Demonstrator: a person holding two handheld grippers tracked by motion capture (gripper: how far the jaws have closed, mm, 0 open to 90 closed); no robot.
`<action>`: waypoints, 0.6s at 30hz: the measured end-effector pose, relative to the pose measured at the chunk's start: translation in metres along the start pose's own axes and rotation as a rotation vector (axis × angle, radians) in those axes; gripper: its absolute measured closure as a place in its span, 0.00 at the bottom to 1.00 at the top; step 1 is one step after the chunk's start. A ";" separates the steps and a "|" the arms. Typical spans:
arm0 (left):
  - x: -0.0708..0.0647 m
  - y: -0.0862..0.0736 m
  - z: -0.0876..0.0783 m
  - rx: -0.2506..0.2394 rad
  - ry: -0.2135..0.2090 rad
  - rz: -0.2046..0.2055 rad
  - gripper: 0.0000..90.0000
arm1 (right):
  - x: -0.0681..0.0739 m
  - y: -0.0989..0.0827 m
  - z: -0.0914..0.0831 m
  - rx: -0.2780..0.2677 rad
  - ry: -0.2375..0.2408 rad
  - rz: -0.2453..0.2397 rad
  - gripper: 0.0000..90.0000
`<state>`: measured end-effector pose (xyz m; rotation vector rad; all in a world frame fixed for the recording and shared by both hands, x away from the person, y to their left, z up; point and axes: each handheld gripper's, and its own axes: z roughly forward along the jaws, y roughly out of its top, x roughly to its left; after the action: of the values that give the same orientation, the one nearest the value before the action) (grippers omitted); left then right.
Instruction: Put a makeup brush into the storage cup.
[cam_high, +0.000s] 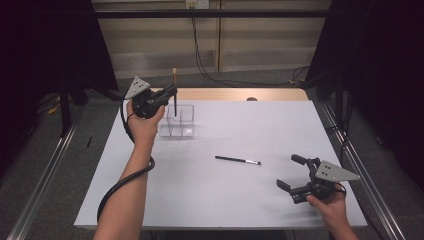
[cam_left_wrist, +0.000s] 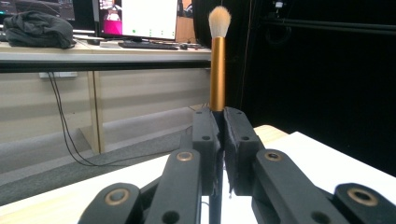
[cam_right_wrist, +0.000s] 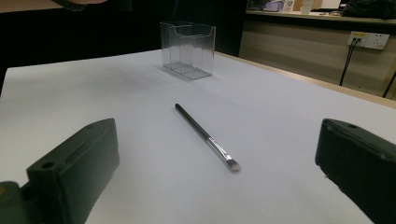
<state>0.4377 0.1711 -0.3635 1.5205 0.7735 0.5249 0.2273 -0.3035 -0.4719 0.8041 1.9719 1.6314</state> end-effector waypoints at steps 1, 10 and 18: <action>0.001 0.000 0.000 0.001 0.002 0.001 0.93 | 0.000 0.000 0.000 0.000 0.000 -0.001 0.00; 0.007 0.002 0.000 -0.002 0.031 0.001 0.93 | 0.000 0.000 0.000 -0.001 -0.002 0.000 0.00; 0.010 0.002 -0.001 -0.009 0.059 0.000 0.93 | 0.000 0.000 0.000 0.000 -0.003 0.000 0.00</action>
<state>0.4445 0.1794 -0.3623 1.5020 0.8150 0.5748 0.2271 -0.3038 -0.4719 0.8060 1.9693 1.6293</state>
